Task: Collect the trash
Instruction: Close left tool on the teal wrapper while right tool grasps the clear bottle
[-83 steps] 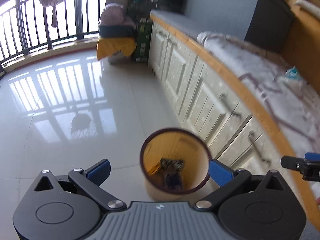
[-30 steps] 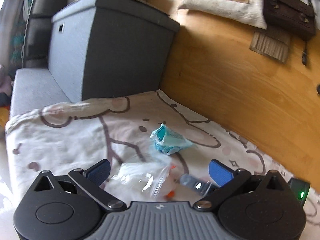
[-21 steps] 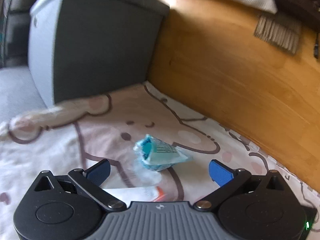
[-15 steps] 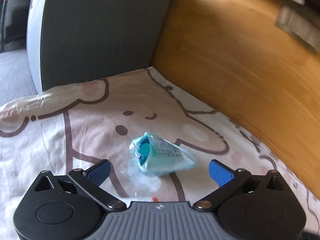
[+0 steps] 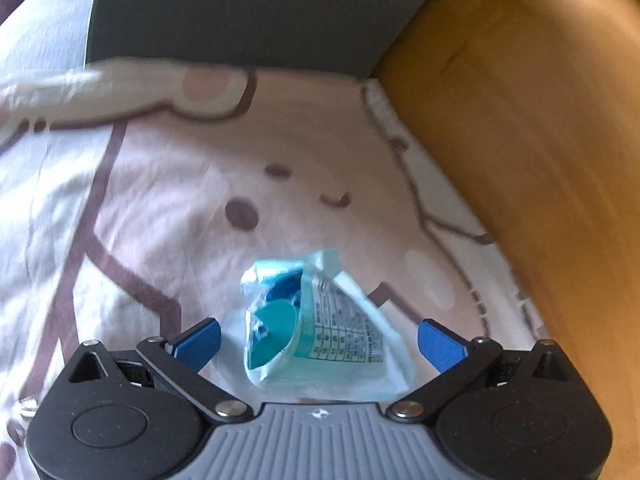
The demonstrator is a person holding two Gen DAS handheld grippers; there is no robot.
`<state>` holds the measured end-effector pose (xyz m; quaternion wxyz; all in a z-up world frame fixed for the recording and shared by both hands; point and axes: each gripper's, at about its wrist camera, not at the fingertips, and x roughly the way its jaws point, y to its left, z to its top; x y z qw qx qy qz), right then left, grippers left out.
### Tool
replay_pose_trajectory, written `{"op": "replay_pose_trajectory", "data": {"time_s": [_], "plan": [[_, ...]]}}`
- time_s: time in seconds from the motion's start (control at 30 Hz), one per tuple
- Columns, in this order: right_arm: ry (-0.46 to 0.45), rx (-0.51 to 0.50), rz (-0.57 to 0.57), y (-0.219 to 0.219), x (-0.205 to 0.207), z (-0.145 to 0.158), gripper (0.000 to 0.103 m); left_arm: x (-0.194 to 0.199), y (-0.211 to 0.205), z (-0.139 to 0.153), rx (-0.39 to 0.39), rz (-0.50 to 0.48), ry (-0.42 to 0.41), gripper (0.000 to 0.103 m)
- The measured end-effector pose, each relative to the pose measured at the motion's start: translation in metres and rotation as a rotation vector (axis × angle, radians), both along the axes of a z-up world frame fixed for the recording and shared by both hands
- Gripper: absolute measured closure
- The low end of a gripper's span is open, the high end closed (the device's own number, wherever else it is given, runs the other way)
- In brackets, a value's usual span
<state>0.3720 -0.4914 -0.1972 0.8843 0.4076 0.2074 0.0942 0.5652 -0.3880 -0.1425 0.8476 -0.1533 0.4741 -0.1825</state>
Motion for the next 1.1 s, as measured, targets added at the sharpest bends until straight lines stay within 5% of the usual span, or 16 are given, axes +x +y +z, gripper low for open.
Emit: {"op": "replay_pose_trajectory", "data": {"time_s": [0.07, 0.2, 0.3, 0.63, 0.7, 1.1], "plan": [[0.003, 0.005, -0.001, -0.001, 0.0, -0.001, 0.089, 0.0, -0.003, 0.002, 0.023, -0.018, -0.011, 0.001], [0.003, -0.002, 0.002, 0.0, 0.0, 0.0, 0.089, -0.003, -0.002, 0.004, 0.05, -0.023, -0.028, 0.031], [0.002, 0.0, 0.001, 0.0, 0.0, 0.0, 0.089, -0.007, 0.003, 0.008, 0.044, -0.052, -0.04, 0.038], [-0.017, -0.021, 0.022, 0.004, 0.0, 0.003, 0.09, -0.045, 0.052, 0.05, 0.044, -0.108, -0.212, 0.04], [-0.025, -0.024, 0.023, 0.004, -0.001, 0.004, 0.1, -0.052, 0.065, 0.05, 0.055, -0.096, -0.215, 0.04], [-0.034, -0.046, 0.008, 0.01, -0.038, 0.01, 0.102, -0.086, 0.108, 0.038, 0.084, -0.086, -0.2, 0.04]]}}
